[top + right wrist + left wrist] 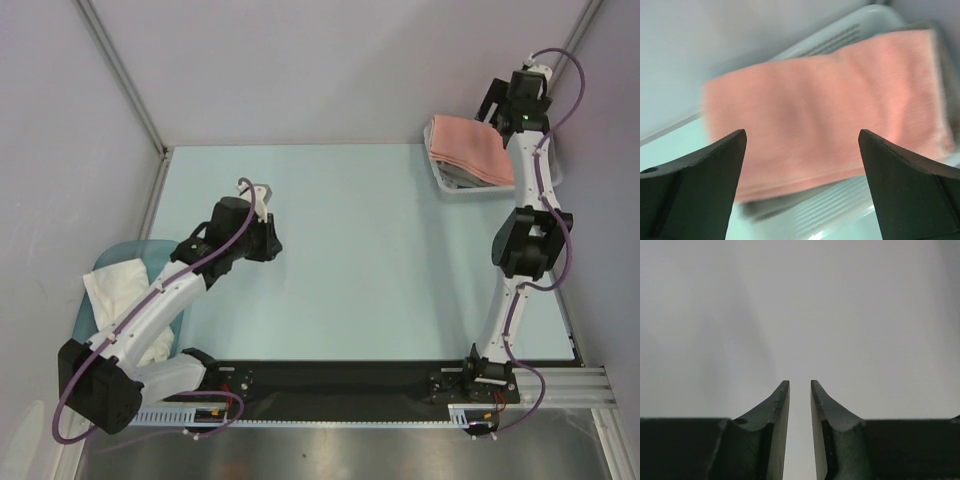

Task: Fold and stack the towels
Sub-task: Neatly place the folded towel into the bin, then grab crumpled towel, then move the towel to the center of the board

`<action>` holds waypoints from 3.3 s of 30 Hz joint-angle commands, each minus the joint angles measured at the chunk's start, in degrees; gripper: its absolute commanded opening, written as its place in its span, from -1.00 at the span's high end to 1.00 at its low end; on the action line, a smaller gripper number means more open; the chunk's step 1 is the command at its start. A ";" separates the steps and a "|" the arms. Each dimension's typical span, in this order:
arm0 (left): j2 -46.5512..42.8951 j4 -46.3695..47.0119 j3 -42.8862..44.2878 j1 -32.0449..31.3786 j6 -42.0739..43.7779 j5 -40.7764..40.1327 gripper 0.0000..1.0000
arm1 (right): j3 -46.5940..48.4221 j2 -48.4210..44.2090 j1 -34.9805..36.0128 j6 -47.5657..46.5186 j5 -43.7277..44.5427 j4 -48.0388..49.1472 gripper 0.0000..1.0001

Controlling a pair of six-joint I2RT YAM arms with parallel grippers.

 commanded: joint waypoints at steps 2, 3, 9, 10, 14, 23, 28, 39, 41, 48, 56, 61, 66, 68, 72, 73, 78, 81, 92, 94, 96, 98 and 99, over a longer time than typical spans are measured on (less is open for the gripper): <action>-0.93 -0.98 3.18 1.51 -4.08 -7.22 0.42 | -8.77 -11.42 7.87 5.39 -5.61 0.72 -0.99; -1.01 -4.04 5.19 2.56 -5.23 -12.81 0.42 | -11.33 -12.84 12.49 5.49 -6.92 2.82 -0.99; -2.24 -16.69 8.73 20.88 -18.75 -20.42 0.40 | -21.55 -16.55 25.88 6.72 -7.99 7.49 -1.00; -2.68 -18.29 8.90 23.90 -20.43 -22.17 0.32 | -21.55 -16.02 29.55 6.28 -7.98 7.50 -1.00; -3.03 -21.30 6.80 35.51 -27.02 -25.69 0.22 | -21.38 -14.26 36.08 5.49 -8.51 7.14 -0.99; 4.33 -15.59 -0.85 49.24 -32.83 -32.64 0.20 | -24.89 -13.65 41.45 5.57 -13.86 8.81 -1.00; 15.59 -13.92 -0.15 53.72 -35.30 -32.56 0.17 | -27.88 -14.35 42.24 5.40 -14.84 9.95 -0.99; 27.72 -13.31 3.63 56.98 -35.39 -36.51 0.06 | -33.77 -16.28 42.24 5.40 -15.37 13.21 -0.98; 28.52 -12.08 3.81 57.15 -34.25 -36.08 0.13 | -34.03 -16.37 42.33 5.22 -15.19 13.12 -0.96; 26.15 -12.59 8.11 57.24 -28.80 -33.26 0.99 | -34.47 -17.34 42.42 5.14 -15.02 13.30 -0.93; 11.22 -14.26 19.17 53.82 -20.10 -32.03 0.99 | -34.47 -17.95 43.39 5.22 -15.54 14.53 -0.93; 6.29 -14.97 25.59 50.83 -16.06 -31.07 0.99 | -33.68 -17.86 43.82 4.87 -15.46 14.53 -0.93; 4.88 -15.32 35.61 42.67 -11.66 -29.39 0.99 | -32.28 -17.95 44.27 4.61 -14.14 13.83 -0.93; 5.66 -16.02 41.56 36.11 -9.38 -29.82 0.99 | -32.28 -18.65 44.27 4.26 -11.43 13.47 -0.93; 9.88 -18.13 51.95 22.29 -5.86 -32.80 0.99 | -32.28 -20.67 42.69 4.95 -5.45 11.72 -0.94; 12.24 -18.40 53.54 19.48 -4.46 -33.34 0.99 | -32.54 -21.37 42.07 5.39 -3.61 10.93 -0.94; 19.72 -18.32 55.85 4.09 -2.52 -35.54 0.99 | -38.84 -27.95 35.85 8.65 -0.87 11.18 -0.95; 25.86 -15.77 51.46 -2.42 -3.74 -34.23 0.99 | -43.59 -31.56 33.29 10.58 0.27 11.80 -0.97; 37.49 2.07 31.50 -12.90 -9.99 -17.70 0.00 | -53.46 -33.96 29.32 11.20 0.19 14.52 -0.99; 35.39 1.73 31.76 -12.37 -9.64 -18.49 -0.07 | -53.02 -32.73 29.67 11.55 -1.91 15.84 -0.97; 33.71 0.77 31.32 -10.62 -10.42 -19.80 -0.08 | -51.01 -29.74 30.72 11.81 -2.18 16.11 -0.96; 30.64 1.72 28.79 -7.28 -12.44 -18.76 -0.09 | -48.12 -25.71 31.60 11.90 -2.36 15.67 -0.93; 30.02 1.99 27.99 -5.97 -13.84 -18.76 -0.09 | -47.23 -24.47 32.48 11.82 -2.45 15.76 -0.91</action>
